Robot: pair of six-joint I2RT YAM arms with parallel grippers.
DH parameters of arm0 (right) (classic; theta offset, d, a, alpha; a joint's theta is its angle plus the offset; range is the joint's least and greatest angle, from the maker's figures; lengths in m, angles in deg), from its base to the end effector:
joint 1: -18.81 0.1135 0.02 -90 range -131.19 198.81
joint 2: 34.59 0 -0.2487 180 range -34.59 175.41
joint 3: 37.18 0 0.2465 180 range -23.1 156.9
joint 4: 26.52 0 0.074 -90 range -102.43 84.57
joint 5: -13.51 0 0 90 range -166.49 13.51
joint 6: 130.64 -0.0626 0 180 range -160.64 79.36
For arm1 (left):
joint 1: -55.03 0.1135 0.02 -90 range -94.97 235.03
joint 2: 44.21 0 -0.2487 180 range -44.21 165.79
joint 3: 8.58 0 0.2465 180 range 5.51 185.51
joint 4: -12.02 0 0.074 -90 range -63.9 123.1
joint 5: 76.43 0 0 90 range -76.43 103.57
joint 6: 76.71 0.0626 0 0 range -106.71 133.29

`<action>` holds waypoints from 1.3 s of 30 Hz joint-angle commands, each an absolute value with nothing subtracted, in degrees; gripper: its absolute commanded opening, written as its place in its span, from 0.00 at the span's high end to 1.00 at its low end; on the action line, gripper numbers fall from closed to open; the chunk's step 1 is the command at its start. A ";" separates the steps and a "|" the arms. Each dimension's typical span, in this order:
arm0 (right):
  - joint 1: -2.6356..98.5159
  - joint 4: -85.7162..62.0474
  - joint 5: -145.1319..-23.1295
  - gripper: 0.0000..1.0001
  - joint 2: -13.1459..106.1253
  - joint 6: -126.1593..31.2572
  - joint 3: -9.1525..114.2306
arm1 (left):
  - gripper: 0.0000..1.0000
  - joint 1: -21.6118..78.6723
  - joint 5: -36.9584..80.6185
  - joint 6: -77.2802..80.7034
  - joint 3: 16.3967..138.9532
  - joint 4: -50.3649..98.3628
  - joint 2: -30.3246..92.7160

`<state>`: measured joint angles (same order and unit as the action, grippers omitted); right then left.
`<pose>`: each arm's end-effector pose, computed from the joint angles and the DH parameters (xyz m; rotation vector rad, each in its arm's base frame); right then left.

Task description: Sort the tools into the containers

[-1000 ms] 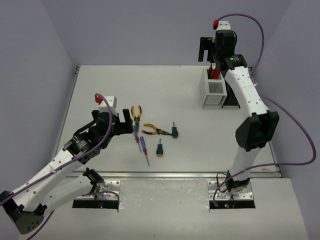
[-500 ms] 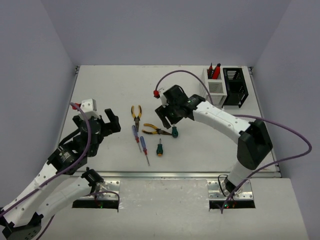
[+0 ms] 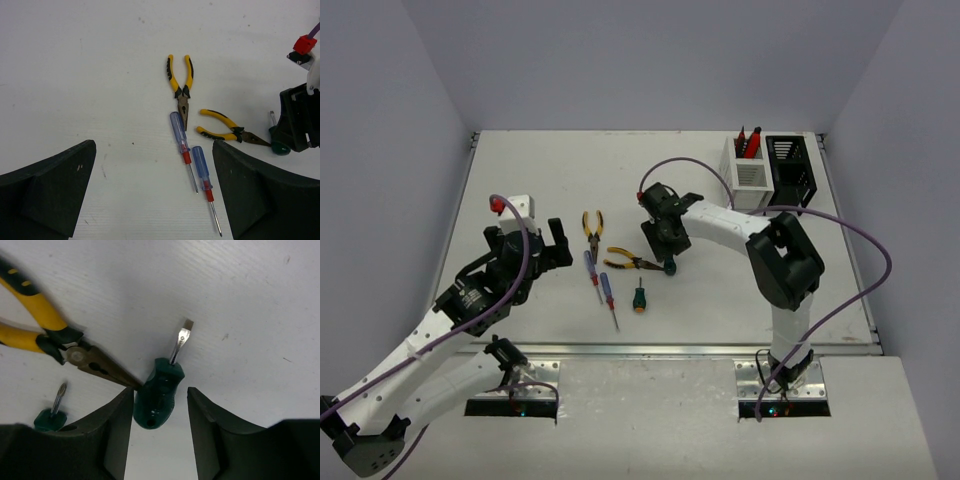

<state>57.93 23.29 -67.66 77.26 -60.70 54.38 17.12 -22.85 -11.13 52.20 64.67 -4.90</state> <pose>0.3086 0.2386 0.1311 -0.4207 2.7321 0.0539 0.1517 -0.0711 0.2969 -0.1312 1.9963 -0.0201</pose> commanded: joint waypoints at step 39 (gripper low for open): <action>22.00 -34.47 -45.82 1.00 82.77 -35.45 69.16 | 0.00 17.06 -18.17 -8.86 51.48 60.47 -7.30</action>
<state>23.42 -21.24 -47.02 79.36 -40.85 67.25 17.12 -19.56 -9.91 51.88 63.45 -7.20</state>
